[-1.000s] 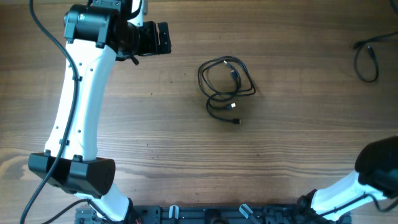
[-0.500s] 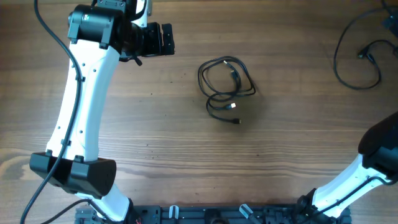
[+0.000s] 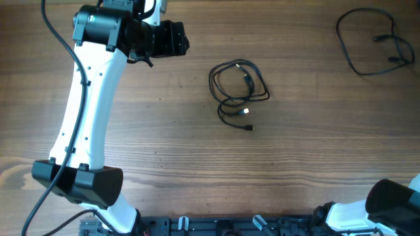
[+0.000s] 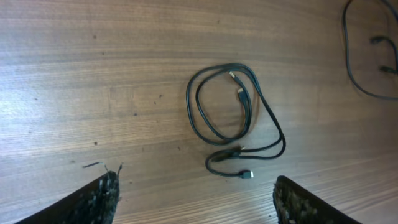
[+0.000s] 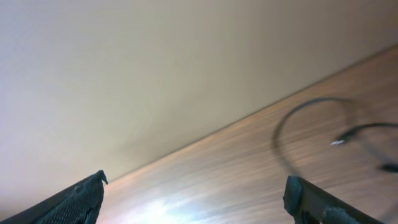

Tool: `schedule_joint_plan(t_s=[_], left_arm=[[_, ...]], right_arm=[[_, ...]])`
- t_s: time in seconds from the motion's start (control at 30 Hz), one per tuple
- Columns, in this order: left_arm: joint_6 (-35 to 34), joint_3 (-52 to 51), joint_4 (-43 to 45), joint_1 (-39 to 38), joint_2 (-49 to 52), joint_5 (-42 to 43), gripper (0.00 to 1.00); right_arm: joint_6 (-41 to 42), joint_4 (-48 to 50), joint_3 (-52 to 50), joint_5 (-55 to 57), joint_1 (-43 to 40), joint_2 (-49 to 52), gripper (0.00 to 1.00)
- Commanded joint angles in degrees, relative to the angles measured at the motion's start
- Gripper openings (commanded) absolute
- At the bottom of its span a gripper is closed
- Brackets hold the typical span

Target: Untangle cables

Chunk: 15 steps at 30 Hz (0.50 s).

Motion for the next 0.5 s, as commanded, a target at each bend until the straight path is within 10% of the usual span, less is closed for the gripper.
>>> schedule_joint_plan(t_s=[0.0,0.47], left_arm=[[0.1,-0.7,-1.7,-1.0,1.9,1.5,0.77],[23.5,-18.2,14.1,-15.5,4.2,3.4,0.73]], right_arm=[[-6.9,-4.8,0.1,-8.7,3.0,1.1,0.92],[-9.5,-10.2,-1.6,0.4,7.8,1.8,0.91]])
